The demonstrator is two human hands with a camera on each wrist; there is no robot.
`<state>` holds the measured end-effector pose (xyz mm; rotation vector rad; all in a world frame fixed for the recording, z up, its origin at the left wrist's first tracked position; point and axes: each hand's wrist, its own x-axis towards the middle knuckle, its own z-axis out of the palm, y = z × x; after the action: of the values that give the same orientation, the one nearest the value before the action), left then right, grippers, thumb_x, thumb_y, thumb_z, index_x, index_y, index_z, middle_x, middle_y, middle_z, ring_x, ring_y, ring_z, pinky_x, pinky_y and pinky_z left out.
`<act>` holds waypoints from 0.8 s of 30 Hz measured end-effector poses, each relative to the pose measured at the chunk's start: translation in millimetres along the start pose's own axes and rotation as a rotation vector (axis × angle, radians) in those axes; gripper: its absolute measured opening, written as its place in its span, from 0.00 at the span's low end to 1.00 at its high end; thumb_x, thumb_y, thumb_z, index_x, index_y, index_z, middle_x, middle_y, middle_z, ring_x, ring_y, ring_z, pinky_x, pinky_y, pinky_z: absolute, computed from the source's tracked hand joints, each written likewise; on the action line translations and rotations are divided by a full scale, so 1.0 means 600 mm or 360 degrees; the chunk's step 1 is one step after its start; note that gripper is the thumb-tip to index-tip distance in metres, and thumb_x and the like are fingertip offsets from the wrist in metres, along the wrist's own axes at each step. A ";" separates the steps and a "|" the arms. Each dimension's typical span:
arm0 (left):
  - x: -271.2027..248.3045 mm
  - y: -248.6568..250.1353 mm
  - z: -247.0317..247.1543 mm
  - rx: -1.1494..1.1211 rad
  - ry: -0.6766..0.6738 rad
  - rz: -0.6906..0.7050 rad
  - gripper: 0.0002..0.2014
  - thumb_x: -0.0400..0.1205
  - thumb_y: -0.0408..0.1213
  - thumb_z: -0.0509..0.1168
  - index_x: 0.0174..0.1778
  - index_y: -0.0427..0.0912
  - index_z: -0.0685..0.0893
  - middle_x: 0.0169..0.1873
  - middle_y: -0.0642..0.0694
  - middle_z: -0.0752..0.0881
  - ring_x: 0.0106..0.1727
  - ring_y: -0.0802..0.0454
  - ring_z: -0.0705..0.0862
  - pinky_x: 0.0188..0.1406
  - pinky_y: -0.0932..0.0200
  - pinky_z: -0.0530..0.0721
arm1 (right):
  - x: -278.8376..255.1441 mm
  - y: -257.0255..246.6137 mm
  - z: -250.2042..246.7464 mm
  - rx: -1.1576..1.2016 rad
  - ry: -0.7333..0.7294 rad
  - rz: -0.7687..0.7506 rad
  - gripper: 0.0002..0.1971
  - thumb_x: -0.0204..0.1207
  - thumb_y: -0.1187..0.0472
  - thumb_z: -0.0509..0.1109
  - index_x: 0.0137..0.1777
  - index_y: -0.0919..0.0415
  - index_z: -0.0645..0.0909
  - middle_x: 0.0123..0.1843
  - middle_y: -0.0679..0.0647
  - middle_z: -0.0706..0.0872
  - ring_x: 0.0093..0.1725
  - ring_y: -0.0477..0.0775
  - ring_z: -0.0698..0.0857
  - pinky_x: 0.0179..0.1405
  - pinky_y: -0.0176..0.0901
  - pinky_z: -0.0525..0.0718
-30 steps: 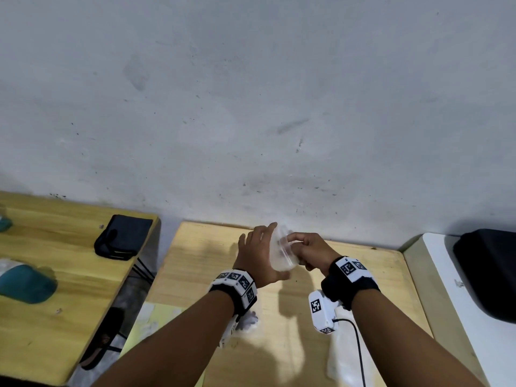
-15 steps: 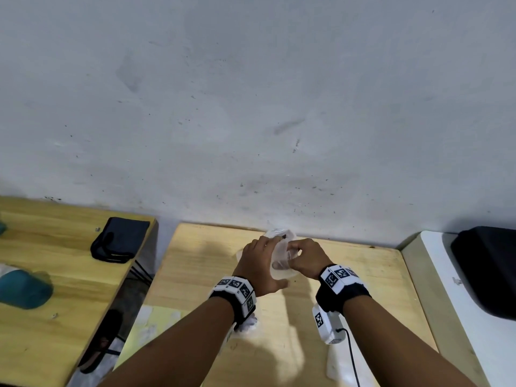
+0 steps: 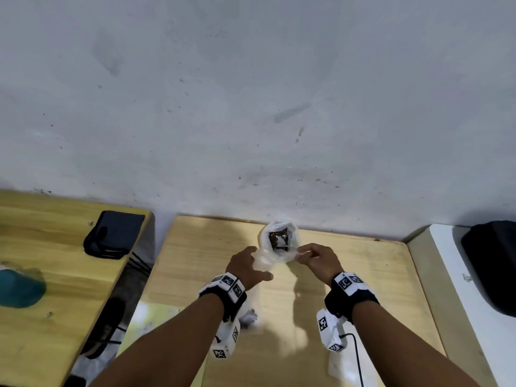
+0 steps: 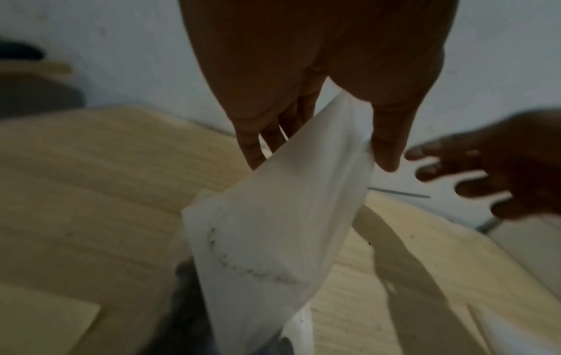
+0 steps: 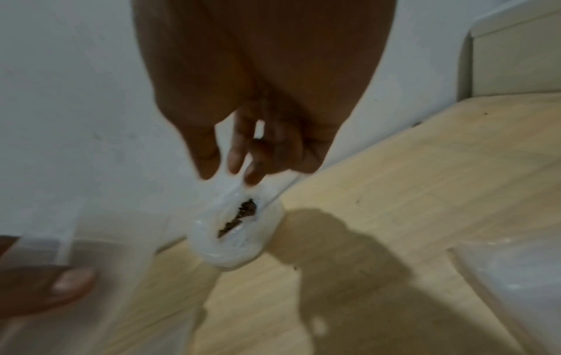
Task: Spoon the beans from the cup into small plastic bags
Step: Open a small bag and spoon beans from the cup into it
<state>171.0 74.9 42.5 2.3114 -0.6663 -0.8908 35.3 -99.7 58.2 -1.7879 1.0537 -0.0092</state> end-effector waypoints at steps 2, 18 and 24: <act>0.015 -0.007 -0.001 -0.0045 -0.0020 -0.0124 0.41 0.59 0.54 0.81 0.68 0.45 0.78 0.62 0.47 0.84 0.62 0.48 0.82 0.56 0.58 0.79 | 0.013 0.014 -0.008 -0.0071 0.0217 0.0074 0.13 0.71 0.57 0.79 0.56 0.53 0.85 0.51 0.54 0.88 0.49 0.55 0.86 0.44 0.40 0.79; 0.116 0.032 0.011 -0.0250 -0.0230 -0.0371 0.49 0.59 0.49 0.83 0.77 0.48 0.70 0.77 0.47 0.71 0.76 0.48 0.71 0.70 0.56 0.74 | 0.111 0.023 0.003 -0.0201 0.0248 0.0215 0.06 0.71 0.57 0.79 0.40 0.58 0.88 0.38 0.54 0.88 0.45 0.61 0.88 0.42 0.42 0.81; 0.123 0.040 0.012 -0.0236 -0.0238 -0.0368 0.46 0.57 0.48 0.84 0.72 0.44 0.77 0.70 0.48 0.80 0.68 0.50 0.79 0.66 0.59 0.77 | 0.122 0.026 0.011 0.0213 0.0568 -0.0119 0.13 0.73 0.66 0.77 0.34 0.54 0.77 0.40 0.52 0.88 0.44 0.54 0.85 0.46 0.46 0.82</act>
<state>208.3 10.0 21.7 2.2337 -0.3825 -1.1865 73.3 -144.3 10.9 -1.7391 1.2039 -0.4486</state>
